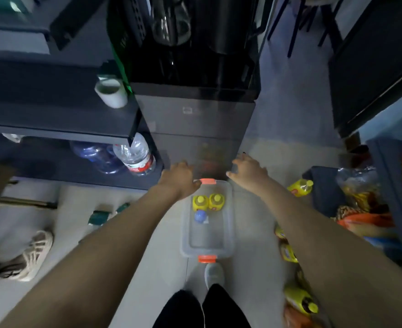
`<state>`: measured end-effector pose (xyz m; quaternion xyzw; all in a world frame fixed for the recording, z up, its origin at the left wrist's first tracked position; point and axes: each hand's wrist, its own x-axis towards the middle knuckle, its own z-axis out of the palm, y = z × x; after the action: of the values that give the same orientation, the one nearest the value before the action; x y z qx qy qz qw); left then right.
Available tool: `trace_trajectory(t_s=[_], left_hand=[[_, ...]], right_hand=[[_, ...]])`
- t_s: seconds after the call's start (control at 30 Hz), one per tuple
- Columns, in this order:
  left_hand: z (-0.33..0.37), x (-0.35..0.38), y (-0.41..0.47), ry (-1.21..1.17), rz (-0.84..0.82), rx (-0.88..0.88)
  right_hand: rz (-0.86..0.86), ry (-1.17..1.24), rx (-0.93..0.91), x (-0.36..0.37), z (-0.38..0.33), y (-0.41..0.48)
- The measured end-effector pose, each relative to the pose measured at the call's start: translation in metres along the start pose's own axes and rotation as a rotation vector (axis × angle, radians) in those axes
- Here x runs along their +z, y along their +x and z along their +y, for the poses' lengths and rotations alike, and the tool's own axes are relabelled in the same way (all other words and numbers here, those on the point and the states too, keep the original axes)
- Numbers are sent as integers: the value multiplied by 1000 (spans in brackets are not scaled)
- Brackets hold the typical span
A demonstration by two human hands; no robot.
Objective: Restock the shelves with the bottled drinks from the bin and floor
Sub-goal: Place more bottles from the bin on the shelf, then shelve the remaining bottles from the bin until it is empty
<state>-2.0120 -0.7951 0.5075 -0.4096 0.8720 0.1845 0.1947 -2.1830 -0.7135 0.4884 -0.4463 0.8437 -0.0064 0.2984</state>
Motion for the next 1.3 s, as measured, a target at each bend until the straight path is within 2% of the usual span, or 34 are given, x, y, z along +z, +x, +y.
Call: trace_trajectory(t_s=[0.27,0.63,0.9,1.07,1.2,1.3], left_hand=[[-39,85,63,-78,-67,-55],[-86,233,141,-107,-213,-78],[-109,326,190,-163,-244,-123],[-121,368,216,-179,-207,-114],[-128,393,231,-169,-188,-95],[-132,406,237,-162,-188,-76]], right_hand=[[-138,-18,35,95,19,61],[-197,-10,47,242,42,148],[-291,-35,33,339,64,198],[-336,30,33,395,72,221],[-309,90,4,431,75,236],[-211,183,16,449,76,247]])
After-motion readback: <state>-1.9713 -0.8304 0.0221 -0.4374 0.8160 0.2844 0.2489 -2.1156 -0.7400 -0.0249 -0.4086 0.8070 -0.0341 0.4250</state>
